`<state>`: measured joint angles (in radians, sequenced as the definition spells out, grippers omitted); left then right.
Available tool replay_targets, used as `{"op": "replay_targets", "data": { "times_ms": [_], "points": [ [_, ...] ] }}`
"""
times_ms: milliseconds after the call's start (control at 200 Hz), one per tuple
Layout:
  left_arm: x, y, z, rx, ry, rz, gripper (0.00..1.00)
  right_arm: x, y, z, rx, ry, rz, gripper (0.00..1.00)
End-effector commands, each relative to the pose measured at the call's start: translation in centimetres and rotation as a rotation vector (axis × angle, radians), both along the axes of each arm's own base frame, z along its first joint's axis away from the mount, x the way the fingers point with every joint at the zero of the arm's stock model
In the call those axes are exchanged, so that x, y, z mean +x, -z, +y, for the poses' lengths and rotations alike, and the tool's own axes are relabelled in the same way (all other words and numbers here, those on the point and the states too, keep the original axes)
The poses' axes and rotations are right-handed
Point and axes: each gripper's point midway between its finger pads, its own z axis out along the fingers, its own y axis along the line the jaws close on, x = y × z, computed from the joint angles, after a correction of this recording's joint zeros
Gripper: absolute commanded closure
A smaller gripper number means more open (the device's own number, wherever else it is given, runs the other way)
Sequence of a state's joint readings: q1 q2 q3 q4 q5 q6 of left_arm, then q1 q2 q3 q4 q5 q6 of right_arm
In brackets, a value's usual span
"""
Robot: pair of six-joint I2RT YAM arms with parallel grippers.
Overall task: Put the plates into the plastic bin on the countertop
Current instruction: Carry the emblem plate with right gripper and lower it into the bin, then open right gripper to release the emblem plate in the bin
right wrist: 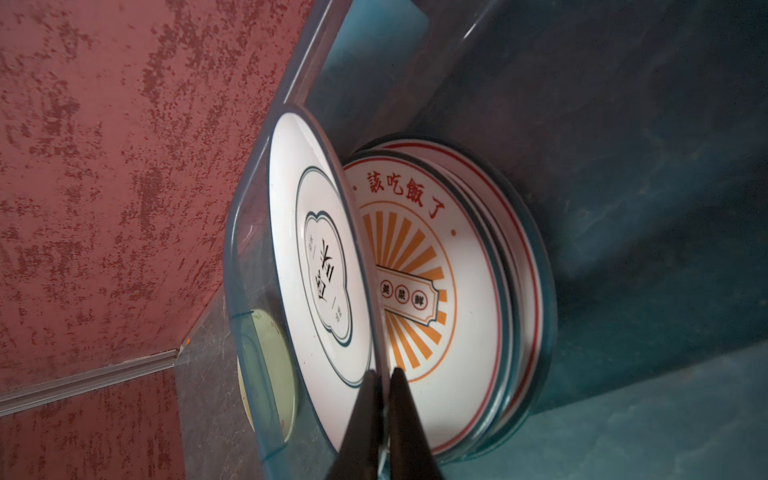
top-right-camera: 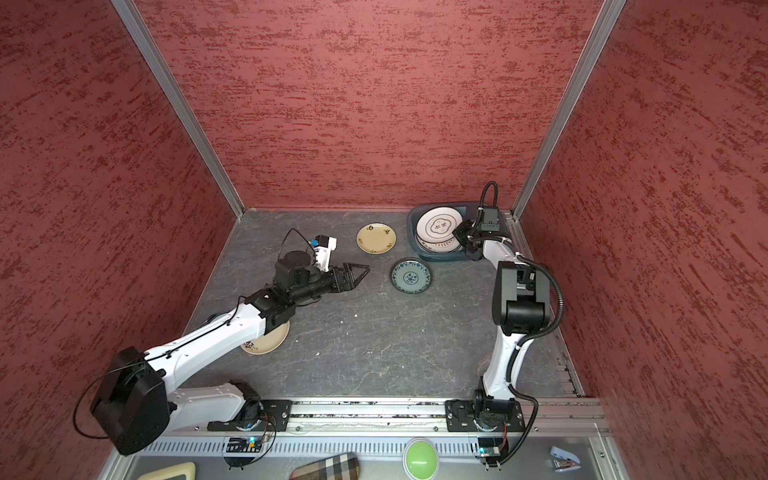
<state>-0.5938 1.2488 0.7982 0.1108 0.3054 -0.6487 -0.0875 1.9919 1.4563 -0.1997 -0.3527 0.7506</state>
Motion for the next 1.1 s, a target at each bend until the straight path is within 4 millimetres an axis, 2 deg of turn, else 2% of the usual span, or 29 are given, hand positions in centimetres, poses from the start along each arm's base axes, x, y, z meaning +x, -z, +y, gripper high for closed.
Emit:
{"op": "replay_targets", "data": {
  "times_ms": [0, 711, 832, 1032, 1097],
  "points": [
    [-0.1, 0.1, 0.6, 0.002, -0.016, 0.003, 0.01, 1.2, -2.1, 0.3, -0.024, -0.004, -0.053, 1.0],
    [0.0, 0.2, 0.9, -0.01, -0.016, 0.016, 0.01, 0.0, 0.6, 0.4, -0.04, 0.001, 0.049, 1.0],
    [0.0, -0.1, 1.0, -0.013, -0.017, 0.011, 0.01, -0.3, 0.9, 0.2, -0.047, 0.017, 0.059, 0.91],
    [-0.1, -0.2, 1.1, -0.014, -0.021, 0.009, 0.01, -0.6, 0.5, -0.2, -0.076, 0.023, 0.058, 0.64],
    [0.0, -0.2, 1.2, -0.015, -0.023, 0.008, 0.01, -0.7, 0.5, -0.4, -0.083, 0.028, 0.059, 0.6]
  ]
}}
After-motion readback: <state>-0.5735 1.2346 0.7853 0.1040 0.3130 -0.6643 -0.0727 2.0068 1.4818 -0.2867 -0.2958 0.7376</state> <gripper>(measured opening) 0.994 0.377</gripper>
